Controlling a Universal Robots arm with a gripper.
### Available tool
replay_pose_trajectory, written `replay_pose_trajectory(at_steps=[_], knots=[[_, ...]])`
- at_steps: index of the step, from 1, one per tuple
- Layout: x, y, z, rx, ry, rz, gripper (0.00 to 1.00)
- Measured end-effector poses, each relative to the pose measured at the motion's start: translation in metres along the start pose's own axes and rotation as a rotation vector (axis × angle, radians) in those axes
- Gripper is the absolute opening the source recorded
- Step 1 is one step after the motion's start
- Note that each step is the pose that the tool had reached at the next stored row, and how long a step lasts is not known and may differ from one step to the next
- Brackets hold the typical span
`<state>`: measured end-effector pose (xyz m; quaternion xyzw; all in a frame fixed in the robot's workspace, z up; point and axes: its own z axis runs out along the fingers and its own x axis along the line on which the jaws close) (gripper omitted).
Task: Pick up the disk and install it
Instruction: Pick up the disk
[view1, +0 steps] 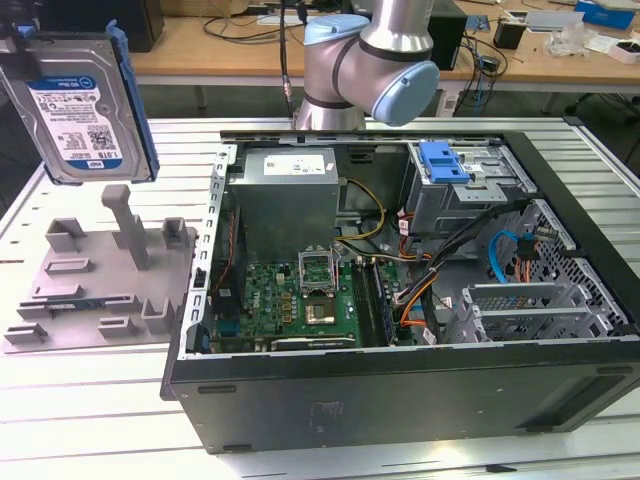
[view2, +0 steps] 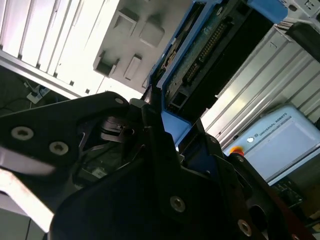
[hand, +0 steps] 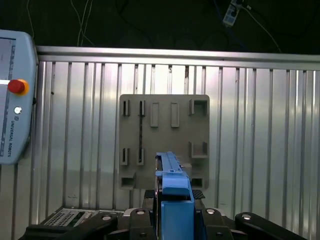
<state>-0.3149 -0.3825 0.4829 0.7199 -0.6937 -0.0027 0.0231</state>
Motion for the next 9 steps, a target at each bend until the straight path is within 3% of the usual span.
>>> replay_pose_trajectory(at_steps=[3, 5, 9], knots=[[0.0071, -0.0071, -0.0012, 0.0001, 0.0000, 0.000, 0.37], [0.0174, -0.0183, -0.0029, 0.0000, 0.0000, 0.000, 0.37], [0.0293, -0.0325, -0.0045, 0.0000, 0.0000, 0.000, 0.37]])
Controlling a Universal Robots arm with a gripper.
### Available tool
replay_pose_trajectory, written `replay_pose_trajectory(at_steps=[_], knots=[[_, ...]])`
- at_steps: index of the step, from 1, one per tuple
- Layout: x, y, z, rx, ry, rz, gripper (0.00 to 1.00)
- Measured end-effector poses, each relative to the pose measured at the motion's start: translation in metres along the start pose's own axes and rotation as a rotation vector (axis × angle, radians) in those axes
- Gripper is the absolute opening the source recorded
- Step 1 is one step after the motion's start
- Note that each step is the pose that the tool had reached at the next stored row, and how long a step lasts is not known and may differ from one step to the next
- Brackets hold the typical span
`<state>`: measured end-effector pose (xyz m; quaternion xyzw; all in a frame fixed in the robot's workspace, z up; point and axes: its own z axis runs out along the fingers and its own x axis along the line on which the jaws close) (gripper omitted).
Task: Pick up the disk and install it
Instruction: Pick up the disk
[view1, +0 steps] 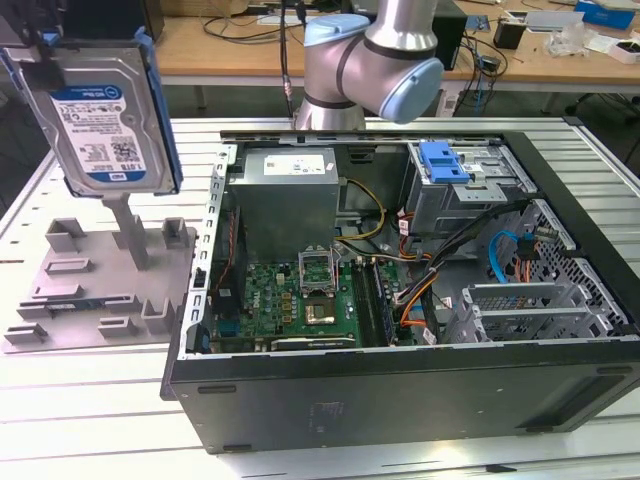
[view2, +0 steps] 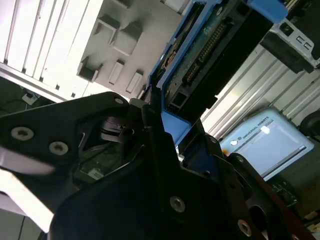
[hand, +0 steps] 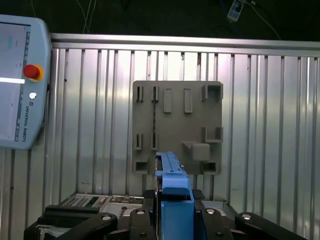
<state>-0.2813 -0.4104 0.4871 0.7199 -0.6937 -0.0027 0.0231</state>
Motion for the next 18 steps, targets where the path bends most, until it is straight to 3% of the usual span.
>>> replay_pose_trajectory(at_steps=[5, 10, 18], knots=[[0.0139, -0.0179, -0.0018, 0.0000, 0.0000, 0.000, 0.37], [0.0308, -0.0421, -0.0044, 0.0000, 0.0000, 0.000, 0.37], [0.0505, -0.0736, -0.0072, -0.0001, 0.0000, 0.000, 0.37]])
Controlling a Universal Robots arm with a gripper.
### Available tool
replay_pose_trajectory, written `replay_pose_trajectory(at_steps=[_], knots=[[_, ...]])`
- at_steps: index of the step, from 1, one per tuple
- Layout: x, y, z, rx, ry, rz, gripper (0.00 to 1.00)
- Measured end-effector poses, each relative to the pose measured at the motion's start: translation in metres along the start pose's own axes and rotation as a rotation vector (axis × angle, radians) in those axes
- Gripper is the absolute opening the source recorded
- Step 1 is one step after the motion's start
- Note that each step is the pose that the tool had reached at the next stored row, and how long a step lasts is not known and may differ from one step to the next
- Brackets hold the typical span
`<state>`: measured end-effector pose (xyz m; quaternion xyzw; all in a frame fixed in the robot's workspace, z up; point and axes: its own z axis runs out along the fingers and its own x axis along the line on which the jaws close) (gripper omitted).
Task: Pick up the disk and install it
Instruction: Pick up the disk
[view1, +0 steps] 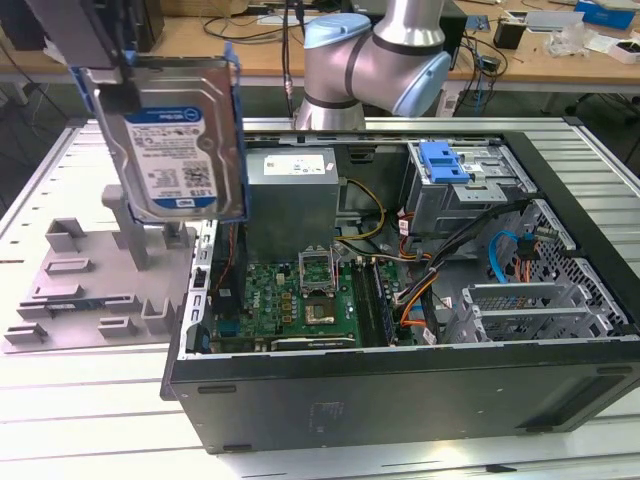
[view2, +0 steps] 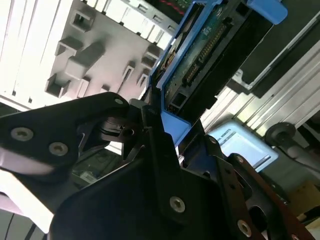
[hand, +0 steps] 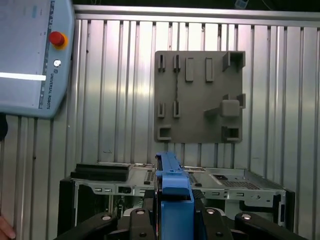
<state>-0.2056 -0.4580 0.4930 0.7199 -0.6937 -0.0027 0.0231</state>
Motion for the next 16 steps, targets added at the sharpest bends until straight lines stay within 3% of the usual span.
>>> replay_pose_trajectory(at_steps=[7, 16], knots=[[0.0217, -0.0364, -0.0033, 0.0000, 0.0000, 0.000, 0.37], [0.0435, -0.0757, -0.0065, 0.0000, 0.0001, 0.000, 0.37]])
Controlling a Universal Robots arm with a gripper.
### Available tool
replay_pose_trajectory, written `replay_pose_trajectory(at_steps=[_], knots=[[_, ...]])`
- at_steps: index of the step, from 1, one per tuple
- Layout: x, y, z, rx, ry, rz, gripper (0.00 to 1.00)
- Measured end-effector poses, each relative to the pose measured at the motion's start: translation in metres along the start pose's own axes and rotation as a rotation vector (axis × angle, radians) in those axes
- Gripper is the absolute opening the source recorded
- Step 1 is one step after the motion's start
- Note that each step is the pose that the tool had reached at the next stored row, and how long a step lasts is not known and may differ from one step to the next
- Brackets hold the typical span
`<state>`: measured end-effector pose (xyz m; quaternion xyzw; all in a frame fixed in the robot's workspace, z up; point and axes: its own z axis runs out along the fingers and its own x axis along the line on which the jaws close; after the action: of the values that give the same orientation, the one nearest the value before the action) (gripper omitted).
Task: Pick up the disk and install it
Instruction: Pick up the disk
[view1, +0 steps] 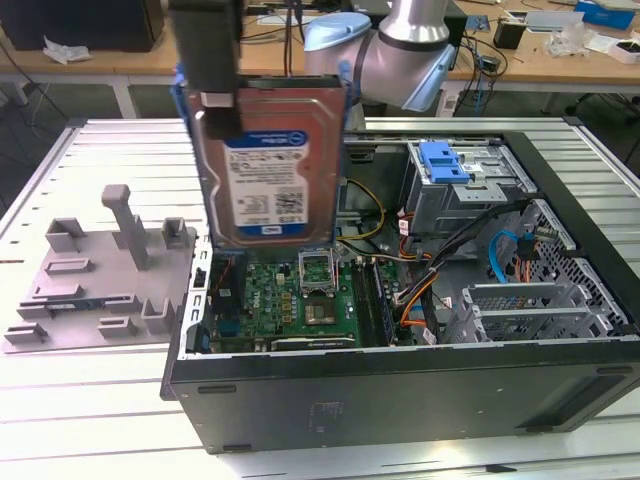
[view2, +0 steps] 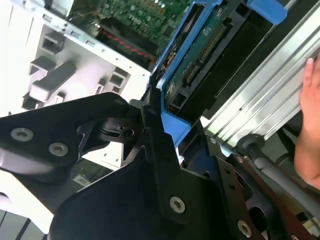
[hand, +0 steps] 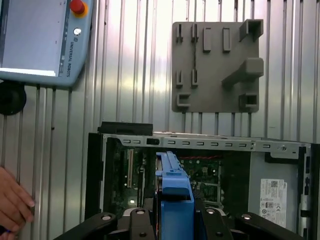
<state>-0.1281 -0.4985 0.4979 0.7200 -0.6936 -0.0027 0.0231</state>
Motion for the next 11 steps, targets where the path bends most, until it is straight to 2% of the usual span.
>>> replay_pose_trajectory(at_steps=[7, 10, 11], knots=[[0.0160, -0.0313, -0.0019, 0.0000, -0.0001, 0.000, 0.37], [0.0243, -0.0484, -0.0029, -0.0002, -0.0001, 0.000, 0.37], [0.0283, -0.0576, -0.0034, -0.0001, -0.0001, 0.000, 0.37]])
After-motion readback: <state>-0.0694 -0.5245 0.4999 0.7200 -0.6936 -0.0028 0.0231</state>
